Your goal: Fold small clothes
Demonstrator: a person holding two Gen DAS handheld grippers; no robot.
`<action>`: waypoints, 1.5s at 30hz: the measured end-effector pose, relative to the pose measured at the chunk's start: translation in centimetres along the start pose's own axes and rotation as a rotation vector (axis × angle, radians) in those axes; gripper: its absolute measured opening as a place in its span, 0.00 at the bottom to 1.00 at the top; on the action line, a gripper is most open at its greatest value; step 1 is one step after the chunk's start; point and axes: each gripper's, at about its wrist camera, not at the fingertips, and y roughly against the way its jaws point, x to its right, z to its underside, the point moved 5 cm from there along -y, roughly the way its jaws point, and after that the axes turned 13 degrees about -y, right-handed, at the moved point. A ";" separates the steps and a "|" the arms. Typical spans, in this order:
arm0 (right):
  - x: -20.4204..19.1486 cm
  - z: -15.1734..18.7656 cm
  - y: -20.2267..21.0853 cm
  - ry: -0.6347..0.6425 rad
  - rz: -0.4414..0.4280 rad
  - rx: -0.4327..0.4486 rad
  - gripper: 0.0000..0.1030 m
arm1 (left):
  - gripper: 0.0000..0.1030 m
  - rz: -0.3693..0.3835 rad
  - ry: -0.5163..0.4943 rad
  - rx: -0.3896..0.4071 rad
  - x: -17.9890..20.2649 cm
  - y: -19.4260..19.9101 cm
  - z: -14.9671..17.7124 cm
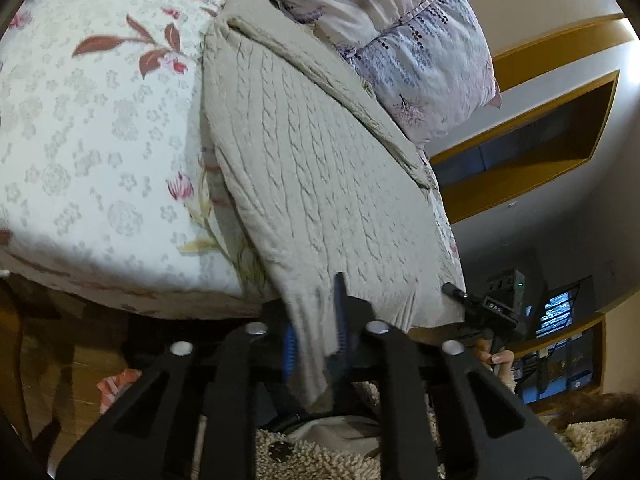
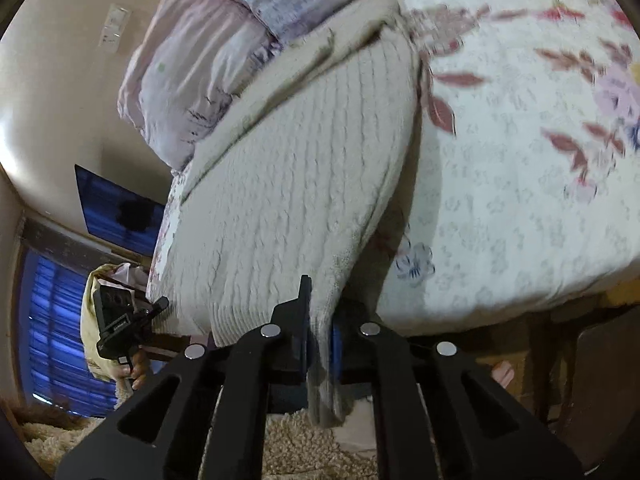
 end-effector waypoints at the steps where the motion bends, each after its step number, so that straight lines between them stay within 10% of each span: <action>1: -0.2 -0.2 0.4 0.009 -0.006 0.021 0.08 | 0.09 0.005 -0.001 0.017 0.0 0.3 -0.3; 19: -8.3 -5.3 4.2 0.387 0.147 0.480 0.08 | 0.06 -0.230 -0.184 0.213 0.7 3.0 -10.9; 45: -9.5 -20.3 -2.6 0.272 0.198 0.492 0.07 | 0.06 -0.330 -0.091 0.254 -4.6 -4.9 -27.5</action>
